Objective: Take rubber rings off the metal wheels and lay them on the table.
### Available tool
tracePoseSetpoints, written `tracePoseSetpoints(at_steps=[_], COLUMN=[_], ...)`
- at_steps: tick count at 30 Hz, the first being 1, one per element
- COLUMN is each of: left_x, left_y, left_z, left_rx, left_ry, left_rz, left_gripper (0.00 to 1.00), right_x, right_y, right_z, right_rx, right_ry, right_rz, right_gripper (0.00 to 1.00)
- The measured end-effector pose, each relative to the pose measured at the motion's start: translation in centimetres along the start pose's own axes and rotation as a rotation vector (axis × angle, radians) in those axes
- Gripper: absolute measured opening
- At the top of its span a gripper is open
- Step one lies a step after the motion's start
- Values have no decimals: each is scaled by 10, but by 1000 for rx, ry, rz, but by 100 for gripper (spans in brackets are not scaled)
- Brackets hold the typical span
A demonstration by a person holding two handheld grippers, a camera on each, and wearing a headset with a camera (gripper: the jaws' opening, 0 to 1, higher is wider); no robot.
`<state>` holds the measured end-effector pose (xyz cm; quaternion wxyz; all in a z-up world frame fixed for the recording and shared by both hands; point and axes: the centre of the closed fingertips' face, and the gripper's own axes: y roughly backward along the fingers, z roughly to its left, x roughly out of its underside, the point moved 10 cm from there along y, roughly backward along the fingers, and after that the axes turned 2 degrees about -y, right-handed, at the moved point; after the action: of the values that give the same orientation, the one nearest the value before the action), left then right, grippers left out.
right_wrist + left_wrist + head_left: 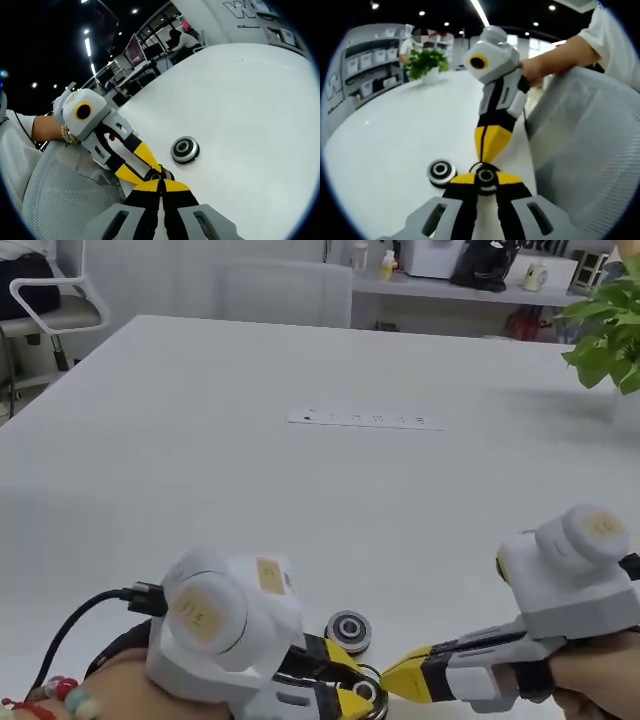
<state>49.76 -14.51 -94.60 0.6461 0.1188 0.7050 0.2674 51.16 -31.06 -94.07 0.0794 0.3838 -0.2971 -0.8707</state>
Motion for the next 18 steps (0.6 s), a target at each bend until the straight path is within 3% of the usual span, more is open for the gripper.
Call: tracePoseSetpoints(at_steps=[6,10,13,15,18], left_x=[-3,-10,-15,-18,-19], left_y=[3,10,13,15,16], left_z=[1,3,1,0,-2], left_rx=[13,-2,9,0,9], left_ry=[-5,-9,-11,-33,-20], left_rz=[4,-5,-22,-18,1], left_gripper=[15,30,32,38,48], right_x=[-1,-2,-3,-3,-5], right_y=[1,3,4,5,7], right_z=[0,0,0,0,0], right_rx=[-1,2,1,5,7], right_ry=[-7,-13,-19,-15,-21], right_rz=[-10,-24,-32,-34,-47], right_gripper=[0,0,0,0,0])
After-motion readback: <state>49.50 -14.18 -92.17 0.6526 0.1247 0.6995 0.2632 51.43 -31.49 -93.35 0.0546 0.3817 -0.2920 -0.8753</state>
